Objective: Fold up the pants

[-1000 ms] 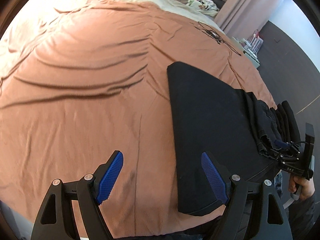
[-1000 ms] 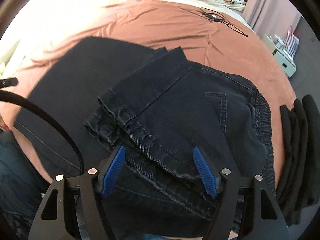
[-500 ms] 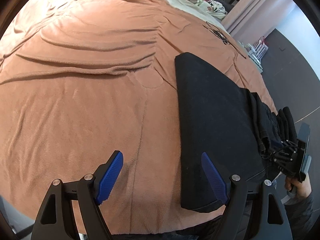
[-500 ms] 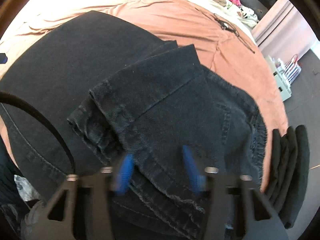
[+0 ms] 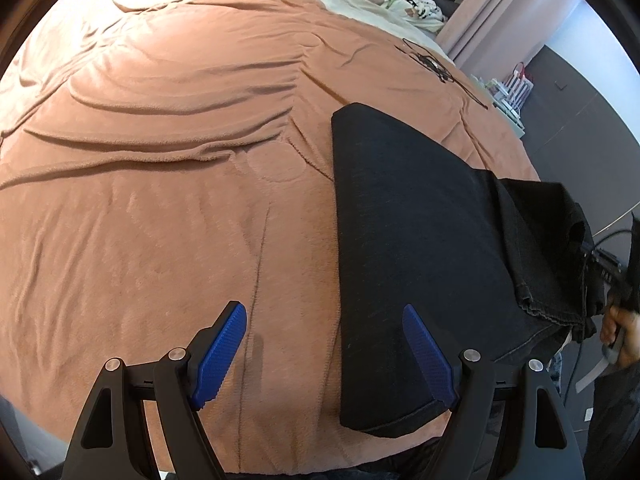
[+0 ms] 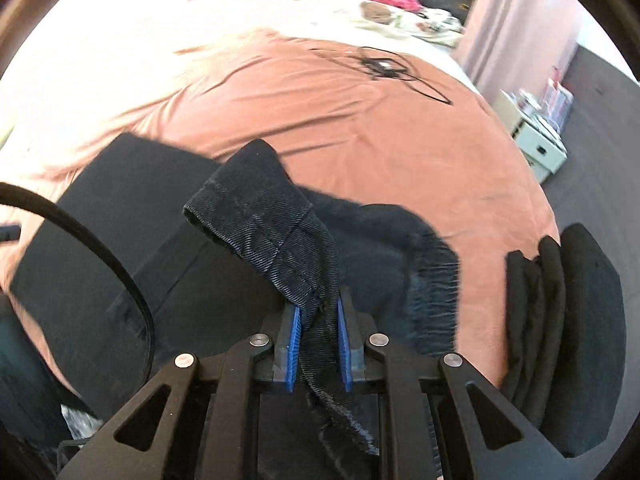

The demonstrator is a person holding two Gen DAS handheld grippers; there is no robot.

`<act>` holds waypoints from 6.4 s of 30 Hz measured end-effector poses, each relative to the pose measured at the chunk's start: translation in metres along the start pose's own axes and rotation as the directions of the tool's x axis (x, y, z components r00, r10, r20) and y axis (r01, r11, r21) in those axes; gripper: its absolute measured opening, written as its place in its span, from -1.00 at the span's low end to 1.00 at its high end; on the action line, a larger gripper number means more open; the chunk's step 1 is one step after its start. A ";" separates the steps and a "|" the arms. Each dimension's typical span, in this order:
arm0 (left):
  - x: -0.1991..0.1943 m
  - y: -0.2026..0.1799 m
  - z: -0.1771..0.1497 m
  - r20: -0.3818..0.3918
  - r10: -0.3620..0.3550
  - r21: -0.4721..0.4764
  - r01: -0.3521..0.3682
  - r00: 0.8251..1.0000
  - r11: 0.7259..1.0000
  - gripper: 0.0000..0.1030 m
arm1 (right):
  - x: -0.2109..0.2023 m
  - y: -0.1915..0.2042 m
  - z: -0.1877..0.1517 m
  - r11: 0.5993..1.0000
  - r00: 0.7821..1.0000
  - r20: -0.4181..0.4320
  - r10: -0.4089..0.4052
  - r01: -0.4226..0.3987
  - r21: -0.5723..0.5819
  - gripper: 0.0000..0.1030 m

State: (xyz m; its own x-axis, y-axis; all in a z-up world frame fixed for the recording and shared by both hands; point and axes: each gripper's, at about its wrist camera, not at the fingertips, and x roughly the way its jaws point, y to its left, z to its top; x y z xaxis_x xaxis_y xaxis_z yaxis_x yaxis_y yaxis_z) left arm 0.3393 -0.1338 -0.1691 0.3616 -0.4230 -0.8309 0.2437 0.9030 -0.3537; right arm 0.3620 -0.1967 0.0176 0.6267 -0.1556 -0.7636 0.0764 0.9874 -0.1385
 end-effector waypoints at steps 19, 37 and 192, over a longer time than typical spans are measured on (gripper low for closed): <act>0.004 -0.010 0.000 -0.011 0.015 -0.008 -0.015 1.000 1.000 0.60 | 0.066 -0.122 -0.038 0.870 0.926 -0.053 0.374 -0.330 0.365 0.38; 0.021 -0.020 -0.004 -0.068 0.021 0.005 -0.021 0.997 1.000 0.49 | 0.026 -0.128 -0.036 0.903 0.967 0.025 0.253 -0.245 0.353 -0.99; 0.072 -0.017 0.018 -0.122 -0.342 -0.227 0.310 0.932 0.923 -0.54 | -0.006 -0.120 -0.093 0.890 0.978 -0.028 0.209 -0.178 0.420 -0.34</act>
State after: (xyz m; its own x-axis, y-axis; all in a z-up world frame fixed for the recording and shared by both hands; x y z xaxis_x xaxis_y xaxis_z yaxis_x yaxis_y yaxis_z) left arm 0.3773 -0.1813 -0.2148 0.1437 -0.6942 -0.7053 0.1330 0.7198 -0.6813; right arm 0.2768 -0.3173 -0.0192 0.6067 0.0534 -0.7931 0.2823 0.9182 0.2778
